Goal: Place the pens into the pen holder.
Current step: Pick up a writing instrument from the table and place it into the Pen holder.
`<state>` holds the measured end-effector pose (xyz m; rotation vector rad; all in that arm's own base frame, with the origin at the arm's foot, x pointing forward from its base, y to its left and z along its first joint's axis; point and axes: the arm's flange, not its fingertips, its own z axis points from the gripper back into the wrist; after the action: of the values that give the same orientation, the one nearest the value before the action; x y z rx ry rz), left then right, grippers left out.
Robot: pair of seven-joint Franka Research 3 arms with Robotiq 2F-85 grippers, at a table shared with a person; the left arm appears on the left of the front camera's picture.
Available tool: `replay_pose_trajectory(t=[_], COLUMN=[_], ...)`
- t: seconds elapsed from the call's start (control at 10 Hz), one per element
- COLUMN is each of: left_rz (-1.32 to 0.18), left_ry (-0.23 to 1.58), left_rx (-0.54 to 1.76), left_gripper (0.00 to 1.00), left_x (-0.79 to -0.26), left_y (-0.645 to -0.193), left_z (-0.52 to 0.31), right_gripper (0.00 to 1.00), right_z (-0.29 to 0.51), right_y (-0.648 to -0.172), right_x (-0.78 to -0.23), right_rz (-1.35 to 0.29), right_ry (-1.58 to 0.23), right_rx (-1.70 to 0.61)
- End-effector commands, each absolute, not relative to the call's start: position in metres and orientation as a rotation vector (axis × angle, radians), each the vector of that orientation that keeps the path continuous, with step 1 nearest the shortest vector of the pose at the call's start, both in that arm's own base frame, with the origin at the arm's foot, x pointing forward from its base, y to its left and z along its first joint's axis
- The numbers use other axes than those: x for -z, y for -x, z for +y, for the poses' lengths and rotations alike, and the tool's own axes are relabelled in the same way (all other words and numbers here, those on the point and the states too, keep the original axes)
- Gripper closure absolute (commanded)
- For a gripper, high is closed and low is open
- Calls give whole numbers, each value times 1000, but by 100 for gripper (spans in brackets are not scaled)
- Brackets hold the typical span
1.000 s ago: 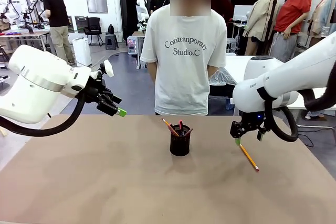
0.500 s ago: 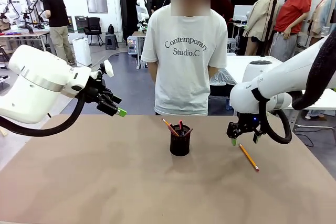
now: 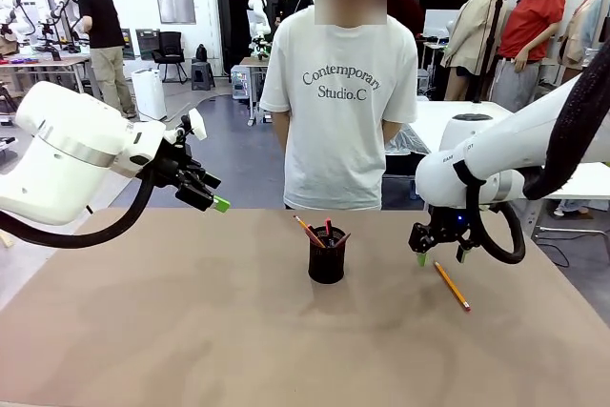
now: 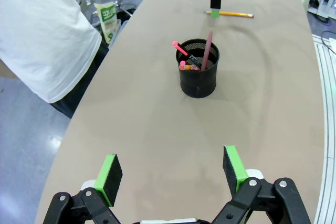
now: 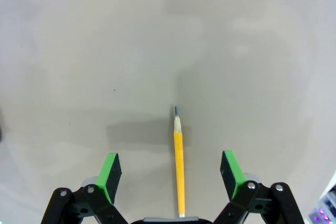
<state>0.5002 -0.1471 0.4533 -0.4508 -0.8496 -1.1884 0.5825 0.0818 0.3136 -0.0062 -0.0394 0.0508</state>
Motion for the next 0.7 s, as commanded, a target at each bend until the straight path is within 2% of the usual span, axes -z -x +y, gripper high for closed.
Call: replay_pose_trajectory(t=[0.0, 0.6], left_rz=[-848, -848], left_ry=[445, 445], left_rx=[1180, 1180], left_gripper=[0, 0], left_x=[-455, -455], left_y=[-500, -500], left_z=[-146, -146], right_gripper=[0, 0], right_z=[81, 76], right_y=[-581, -597], right_x=[-309, -296], right_rz=[-32, -25], right_ry=[17, -13], right_rx=[-57, -42])
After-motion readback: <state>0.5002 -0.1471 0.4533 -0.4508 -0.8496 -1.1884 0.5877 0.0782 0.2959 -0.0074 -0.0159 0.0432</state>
